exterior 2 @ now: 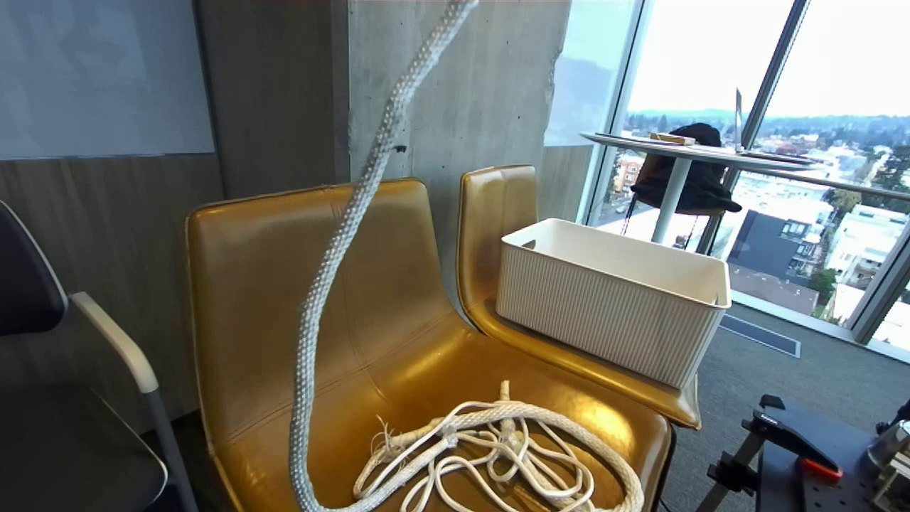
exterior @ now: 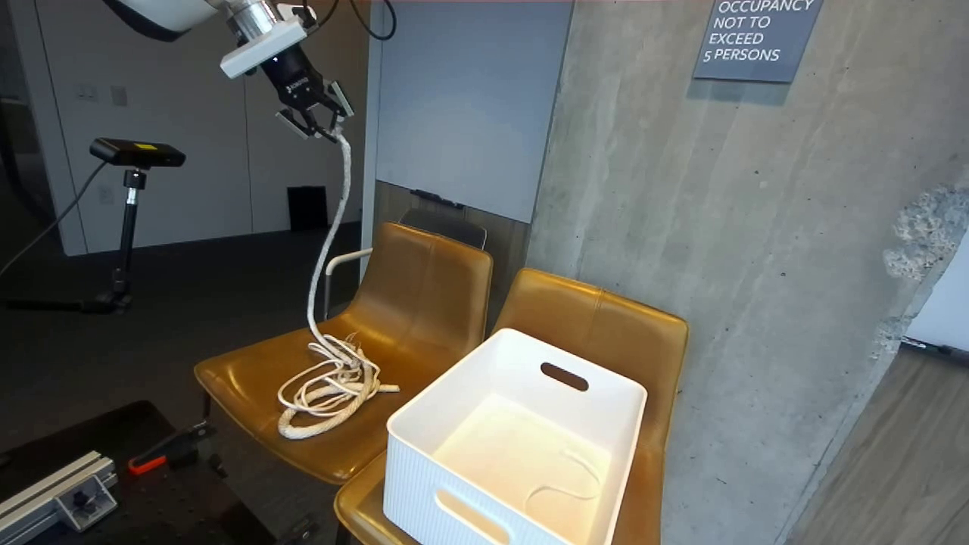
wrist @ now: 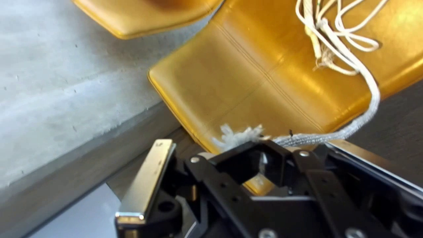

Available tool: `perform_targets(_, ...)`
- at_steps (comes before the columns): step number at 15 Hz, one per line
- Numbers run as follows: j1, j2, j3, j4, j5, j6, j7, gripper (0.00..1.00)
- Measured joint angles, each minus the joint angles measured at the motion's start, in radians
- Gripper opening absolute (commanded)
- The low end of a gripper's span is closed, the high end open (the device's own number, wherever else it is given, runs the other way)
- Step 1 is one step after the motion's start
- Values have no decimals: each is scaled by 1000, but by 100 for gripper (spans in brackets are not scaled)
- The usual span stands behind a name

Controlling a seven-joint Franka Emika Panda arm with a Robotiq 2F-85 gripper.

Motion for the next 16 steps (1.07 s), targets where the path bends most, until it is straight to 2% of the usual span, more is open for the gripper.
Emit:
perform_targets(6, -108, -94, -82, -303, 41, 62, 16, 0)
perform_targets(9, -112, -103, -80, -411, 77, 119, 47, 0)
perform_targets(12, -94, -95, -62, -466, 107, 166, 72, 1)
perform_targets(13, -87, -89, -56, -474, 114, 180, 79, 26)
perform_targets(14, -81, -82, -53, -479, 120, 192, 84, 27)
perform_targets(16, -78, -68, -51, -480, 130, 219, 88, 36)
